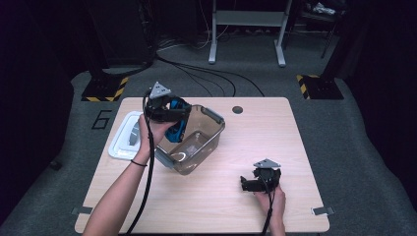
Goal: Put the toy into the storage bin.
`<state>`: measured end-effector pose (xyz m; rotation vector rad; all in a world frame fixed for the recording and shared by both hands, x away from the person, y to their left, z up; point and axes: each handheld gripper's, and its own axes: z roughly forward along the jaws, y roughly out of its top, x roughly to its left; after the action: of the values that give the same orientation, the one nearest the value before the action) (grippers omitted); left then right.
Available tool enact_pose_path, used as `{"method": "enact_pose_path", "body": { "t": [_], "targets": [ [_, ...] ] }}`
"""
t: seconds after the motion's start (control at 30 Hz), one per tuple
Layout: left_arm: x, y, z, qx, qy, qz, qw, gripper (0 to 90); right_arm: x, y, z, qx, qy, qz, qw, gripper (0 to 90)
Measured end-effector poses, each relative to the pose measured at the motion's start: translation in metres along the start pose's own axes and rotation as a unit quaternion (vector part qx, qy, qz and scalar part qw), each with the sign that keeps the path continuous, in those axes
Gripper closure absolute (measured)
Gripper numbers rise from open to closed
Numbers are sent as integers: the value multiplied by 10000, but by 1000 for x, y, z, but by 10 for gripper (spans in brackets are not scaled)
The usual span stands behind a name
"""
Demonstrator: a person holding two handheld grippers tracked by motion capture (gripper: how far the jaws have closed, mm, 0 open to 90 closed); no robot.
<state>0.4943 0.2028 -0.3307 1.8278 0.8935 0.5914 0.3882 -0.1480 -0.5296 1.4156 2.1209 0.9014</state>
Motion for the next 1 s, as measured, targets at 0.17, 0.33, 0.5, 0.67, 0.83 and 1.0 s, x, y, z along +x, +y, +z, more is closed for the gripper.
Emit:
{"method": "enact_pose_path", "body": {
  "t": [0.17,0.33,0.5,0.67,0.83,1.0],
  "targets": [
    [-5,-14,3,89,-83,20,9999,247,0,0,0,0,0,-1,10000,0],
    [-6,-22,4,158,-136,-4,9998,247,0,0,0,1,0,0,10000,0],
    [-7,-36,7,312,-206,17,9993,246,0,0,0,0,0,0,10000,0],
    [-9,-45,9,414,-205,-5,9989,246,0,0,0,0,0,-1,10000,1],
    [-10,-50,10,512,-206,30,9985,246,0,0,0,0,1,-2,10000,0],
    [-10,-56,10,607,-194,32,9980,245,0,0,0,2,-1,0,10000,1]
  ]
}}
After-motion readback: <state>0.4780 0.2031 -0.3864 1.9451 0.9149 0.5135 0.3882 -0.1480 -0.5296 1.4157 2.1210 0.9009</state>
